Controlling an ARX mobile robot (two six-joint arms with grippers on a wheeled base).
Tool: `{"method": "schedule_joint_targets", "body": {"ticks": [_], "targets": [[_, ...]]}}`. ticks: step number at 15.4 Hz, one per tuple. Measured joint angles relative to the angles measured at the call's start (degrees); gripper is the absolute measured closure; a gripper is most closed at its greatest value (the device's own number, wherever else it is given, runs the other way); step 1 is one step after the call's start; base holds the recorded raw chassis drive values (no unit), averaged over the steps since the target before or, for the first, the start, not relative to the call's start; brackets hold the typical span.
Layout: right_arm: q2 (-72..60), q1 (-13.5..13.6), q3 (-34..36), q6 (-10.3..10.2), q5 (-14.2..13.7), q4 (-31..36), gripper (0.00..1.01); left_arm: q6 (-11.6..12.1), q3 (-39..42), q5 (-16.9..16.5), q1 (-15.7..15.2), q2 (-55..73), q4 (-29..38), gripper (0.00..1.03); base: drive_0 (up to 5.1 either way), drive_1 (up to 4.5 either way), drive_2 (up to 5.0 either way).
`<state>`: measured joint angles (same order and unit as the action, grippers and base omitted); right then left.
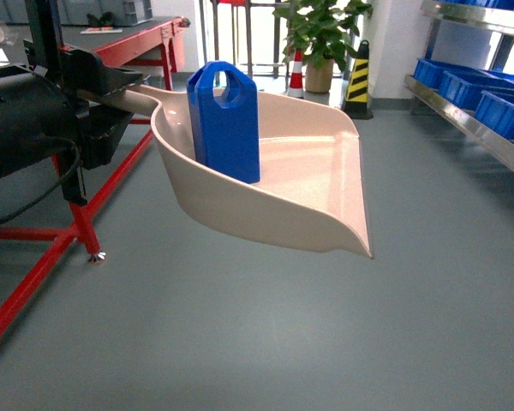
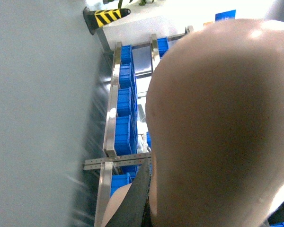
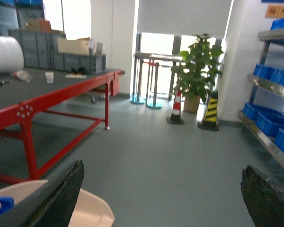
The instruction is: Place part in tray to right shelf
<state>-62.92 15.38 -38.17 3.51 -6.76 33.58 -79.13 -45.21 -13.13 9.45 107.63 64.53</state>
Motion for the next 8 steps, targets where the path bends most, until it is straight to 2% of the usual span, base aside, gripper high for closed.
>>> {"method": "schedule_joint_targets", "body": {"ticks": [8], "targets": [[0.04, 0.00, -0.02, 0.00, -0.02, 0.37, 0.03, -0.02, -0.02, -0.02, -0.07, 0.00, 0.59, 0.87, -0.1, 4.00, -4.1]]}}
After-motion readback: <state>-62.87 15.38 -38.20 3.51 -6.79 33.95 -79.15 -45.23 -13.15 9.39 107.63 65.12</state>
